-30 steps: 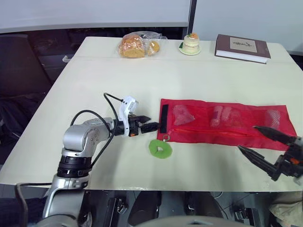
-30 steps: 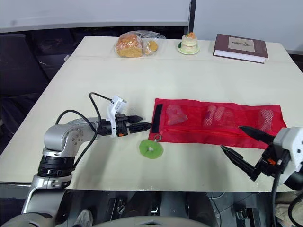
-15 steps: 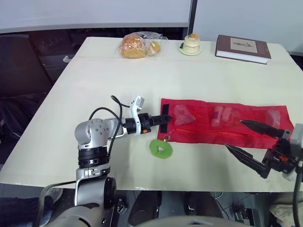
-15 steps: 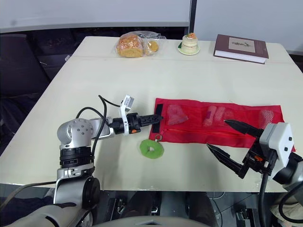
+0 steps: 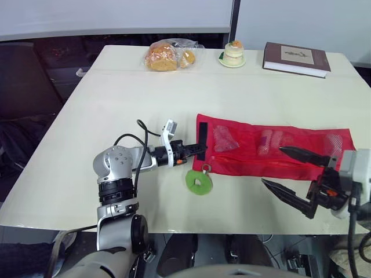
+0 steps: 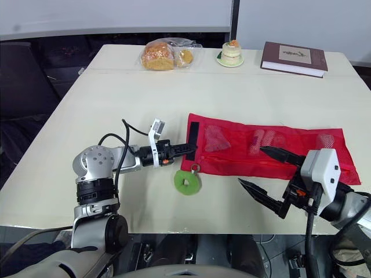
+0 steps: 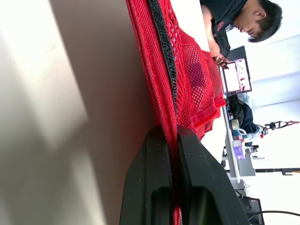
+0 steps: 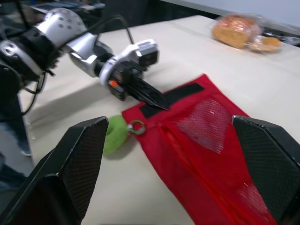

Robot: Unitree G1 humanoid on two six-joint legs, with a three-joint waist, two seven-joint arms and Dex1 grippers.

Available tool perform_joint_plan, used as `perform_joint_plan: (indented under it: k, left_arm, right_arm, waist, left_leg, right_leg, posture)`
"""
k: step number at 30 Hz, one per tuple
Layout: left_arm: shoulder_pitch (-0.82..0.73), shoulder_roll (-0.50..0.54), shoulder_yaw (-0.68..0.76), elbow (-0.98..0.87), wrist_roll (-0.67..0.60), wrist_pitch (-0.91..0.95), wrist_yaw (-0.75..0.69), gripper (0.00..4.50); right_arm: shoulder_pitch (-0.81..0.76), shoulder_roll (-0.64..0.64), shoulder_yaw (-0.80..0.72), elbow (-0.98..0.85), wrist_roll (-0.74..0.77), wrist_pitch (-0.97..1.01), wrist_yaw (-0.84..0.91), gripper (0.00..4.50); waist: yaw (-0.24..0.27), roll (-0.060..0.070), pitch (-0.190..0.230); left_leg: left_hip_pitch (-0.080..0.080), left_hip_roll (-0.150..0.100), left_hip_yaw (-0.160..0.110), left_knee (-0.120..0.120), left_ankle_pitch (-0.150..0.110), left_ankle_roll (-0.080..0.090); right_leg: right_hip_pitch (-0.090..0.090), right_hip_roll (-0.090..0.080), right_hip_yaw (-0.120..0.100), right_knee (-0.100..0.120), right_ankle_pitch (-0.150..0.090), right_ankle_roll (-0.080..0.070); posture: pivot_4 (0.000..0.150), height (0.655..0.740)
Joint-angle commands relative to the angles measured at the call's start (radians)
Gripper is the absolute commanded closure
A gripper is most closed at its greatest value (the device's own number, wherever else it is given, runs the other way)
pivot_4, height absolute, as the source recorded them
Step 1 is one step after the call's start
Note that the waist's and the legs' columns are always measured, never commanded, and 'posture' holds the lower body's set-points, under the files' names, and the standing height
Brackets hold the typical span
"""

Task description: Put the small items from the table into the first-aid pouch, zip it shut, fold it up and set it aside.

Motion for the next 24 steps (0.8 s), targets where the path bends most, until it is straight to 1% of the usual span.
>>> perform_joint_plan:
  k: [1, 2, 6, 9, 13, 17, 20, 24]
  left_arm:
    - [-0.007, 0.0, 0.001, -0.019, -0.025, -0.001, 0.0, 4.36]
    - [-0.006, 0.0, 0.001, -0.018, -0.024, -0.001, 0.001, 4.36]
    - [0.014, 0.025, -0.052, -0.027, 0.001, -0.074, -0.018, 4.36]
    - [0.017, 0.034, -0.08, -0.019, 0.018, -0.133, -0.018, 4.36]
    - [0.019, 0.043, -0.098, -0.009, 0.013, -0.146, -0.02, 4.36]
    - [0.021, 0.044, -0.112, -0.002, 0.012, -0.157, -0.016, 4.36]
    - [0.022, 0.034, -0.126, 0.001, 0.016, -0.168, -0.008, 4.36]
    - [0.027, 0.035, -0.151, 0.011, 0.031, -0.195, -0.005, 4.36]
  right_arm:
    - [-0.056, -0.007, 0.084, 0.004, -0.017, -0.015, 0.005, 0.0]
    - [-0.083, 0.0, 0.123, 0.02, -0.023, -0.014, 0.01, 0.0]
    - [-0.252, 0.036, 0.35, 0.141, -0.135, -0.041, 0.067, 0.0]
    - [-0.388, 0.096, 0.503, 0.226, -0.246, -0.041, 0.037, 0.0]
    - [-0.51, 0.121, 0.697, 0.313, -0.41, -0.049, 0.067, 0.0]
    - [-0.585, 0.175, 0.784, 0.396, -0.464, -0.063, 0.096, 0.0]
    - [-0.622, 0.21, 0.859, 0.476, -0.516, -0.111, 0.156, 0.0]
    - [-0.642, 0.211, 0.921, 0.55, -0.569, -0.148, 0.229, 0.0]
  waist:
    - [0.0, 0.0, 0.0]
    - [0.0, 0.0, 0.0]
    - [-0.003, -0.001, 0.0]
    - [-0.002, -0.001, 0.0]
    - [-0.001, -0.001, 0.0]
    - [-0.002, -0.001, 0.0]
    - [-0.002, -0.001, 0.0]
    - [-0.001, -0.001, 0.0]
  left_leg:
    - [0.0, 0.0, 0.0, 0.0, 0.0, 0.0]
    - [0.0, 0.0, 0.0, 0.0, 0.0, 0.0]
    - [0.001, 0.0, 0.0, 0.0, 0.001, -0.001]
    - [0.0, 0.0, 0.0, 0.0, 0.002, -0.003]
    - [-0.001, 0.0, -0.001, 0.0, 0.002, -0.004]
    - [-0.001, -0.001, -0.001, 0.0, 0.002, -0.004]
    - [-0.001, -0.001, -0.001, 0.0, 0.003, -0.004]
    - [-0.001, -0.002, -0.002, 0.0, 0.003, -0.005]
  right_leg:
    - [0.0, 0.0, 0.0, 0.0, 0.0, 0.0]
    - [0.0, 0.0, 0.0, 0.0, 0.0, 0.0]
    - [0.0, 0.0, 0.0, 0.0, 0.0, 0.0]
    - [-0.001, 0.0, 0.0, 0.0, 0.0, 0.0]
    - [-0.002, -0.001, 0.0, 0.0, 0.0, 0.0]
    - [-0.002, -0.002, 0.0, 0.0, 0.0, 0.0]
    - [-0.002, -0.002, 0.0, 0.001, 0.0, 0.0]
    - [-0.002, -0.002, -0.001, 0.001, 0.0, 0.0]
  posture:
    - [0.15, 0.7289]
    - [0.15, 0.7289]
    - [0.15, 0.7289]
    - [0.15, 0.7289]
    - [0.15, 0.7289]
    - [0.15, 0.7289]
    - [0.15, 0.7289]
    - [0.15, 0.7289]
